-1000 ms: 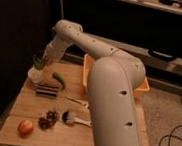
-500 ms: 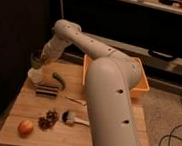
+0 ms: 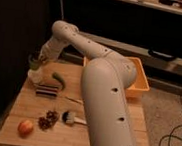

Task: Stack cups on top of each other

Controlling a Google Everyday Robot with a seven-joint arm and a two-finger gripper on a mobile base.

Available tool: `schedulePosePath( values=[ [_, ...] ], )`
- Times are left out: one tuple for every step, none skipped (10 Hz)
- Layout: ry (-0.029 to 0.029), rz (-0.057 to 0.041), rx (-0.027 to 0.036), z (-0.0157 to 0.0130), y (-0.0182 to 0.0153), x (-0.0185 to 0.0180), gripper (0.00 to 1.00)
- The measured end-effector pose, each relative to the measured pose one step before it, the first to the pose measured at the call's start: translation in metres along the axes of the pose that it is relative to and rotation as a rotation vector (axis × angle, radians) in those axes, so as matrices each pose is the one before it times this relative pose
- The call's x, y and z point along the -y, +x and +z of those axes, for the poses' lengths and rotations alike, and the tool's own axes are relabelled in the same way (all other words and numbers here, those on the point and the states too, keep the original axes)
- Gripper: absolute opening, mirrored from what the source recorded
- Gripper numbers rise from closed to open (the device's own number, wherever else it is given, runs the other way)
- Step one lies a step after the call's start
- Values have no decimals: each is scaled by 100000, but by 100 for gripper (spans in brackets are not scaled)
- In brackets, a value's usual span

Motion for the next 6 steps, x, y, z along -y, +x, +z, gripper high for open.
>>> schedulePosePath(
  values=[
    [-766,-400,1065,576,-82,65,0],
    [-640,10,714,245,63,-266,0],
    [-367,133,692,144,47,-368,0],
    [-484,100,810,403,-123,-328,4],
    [-259,221,526,302,-90,-269,11],
    [-318,486,380,225,-11,-432,22]
  ],
)
